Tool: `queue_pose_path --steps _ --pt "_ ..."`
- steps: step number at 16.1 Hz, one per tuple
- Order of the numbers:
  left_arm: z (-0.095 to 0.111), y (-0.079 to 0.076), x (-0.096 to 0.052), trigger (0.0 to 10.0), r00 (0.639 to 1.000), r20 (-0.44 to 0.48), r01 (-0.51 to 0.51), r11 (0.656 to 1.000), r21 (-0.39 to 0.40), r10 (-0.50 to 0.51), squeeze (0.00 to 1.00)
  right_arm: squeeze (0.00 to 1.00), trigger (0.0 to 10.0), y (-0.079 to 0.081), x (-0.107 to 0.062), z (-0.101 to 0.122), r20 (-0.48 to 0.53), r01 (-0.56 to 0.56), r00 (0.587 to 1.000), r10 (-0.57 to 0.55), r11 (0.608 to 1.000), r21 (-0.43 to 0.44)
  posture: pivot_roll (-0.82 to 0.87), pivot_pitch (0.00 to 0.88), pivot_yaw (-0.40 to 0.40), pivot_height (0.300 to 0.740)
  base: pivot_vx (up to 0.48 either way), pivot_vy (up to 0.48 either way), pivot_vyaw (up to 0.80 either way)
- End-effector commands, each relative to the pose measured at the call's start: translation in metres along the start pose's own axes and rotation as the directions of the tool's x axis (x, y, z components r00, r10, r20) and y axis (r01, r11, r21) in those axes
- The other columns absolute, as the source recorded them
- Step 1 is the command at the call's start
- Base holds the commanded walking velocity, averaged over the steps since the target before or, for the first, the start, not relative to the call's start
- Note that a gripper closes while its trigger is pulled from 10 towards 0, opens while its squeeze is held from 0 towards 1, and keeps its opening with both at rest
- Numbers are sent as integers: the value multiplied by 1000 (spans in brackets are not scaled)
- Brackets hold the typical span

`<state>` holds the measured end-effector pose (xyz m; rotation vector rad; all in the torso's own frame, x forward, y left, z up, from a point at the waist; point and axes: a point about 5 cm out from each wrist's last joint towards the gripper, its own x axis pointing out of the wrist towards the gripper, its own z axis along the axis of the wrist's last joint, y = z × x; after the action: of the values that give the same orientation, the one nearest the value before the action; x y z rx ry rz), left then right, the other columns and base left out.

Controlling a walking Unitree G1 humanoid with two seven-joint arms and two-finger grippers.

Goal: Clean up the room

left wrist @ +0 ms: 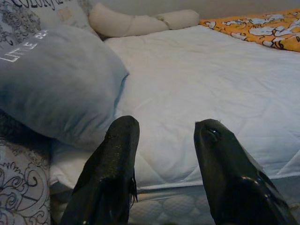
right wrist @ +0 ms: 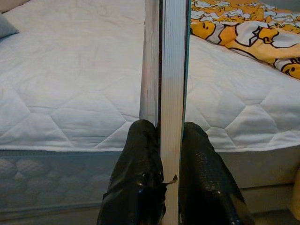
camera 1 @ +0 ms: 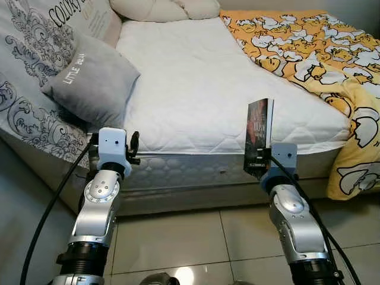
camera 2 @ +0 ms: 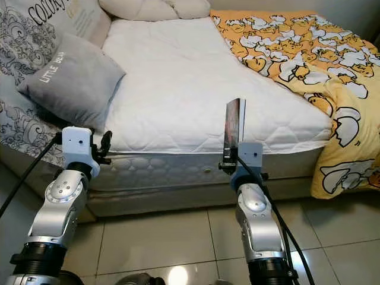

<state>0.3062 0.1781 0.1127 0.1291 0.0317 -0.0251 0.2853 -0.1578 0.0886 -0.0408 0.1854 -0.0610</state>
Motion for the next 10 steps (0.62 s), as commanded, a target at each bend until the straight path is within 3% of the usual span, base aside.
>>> queue_pose_path --steps 1,2,10 --pt "2 2 2 10000 1000 6 -2 1000 5 2 0 0 10000 -1 2 14 56 -3 998 3 1000 3 -17 0 16 740 296 0 800" --pt "1 2 2 10000 1000 4 -3 1000 4 3 0 0 10000 -1 2 14 54 -5 999 5 1000 -6 -17 0 16 740 296 0 800" --pt "0 1 3 10000 1000 0 4 1000 -1 -4 0 0 10000 1 4 17 58 -19 998 20 1000 -23 -16 0 17 740 306 0 0"
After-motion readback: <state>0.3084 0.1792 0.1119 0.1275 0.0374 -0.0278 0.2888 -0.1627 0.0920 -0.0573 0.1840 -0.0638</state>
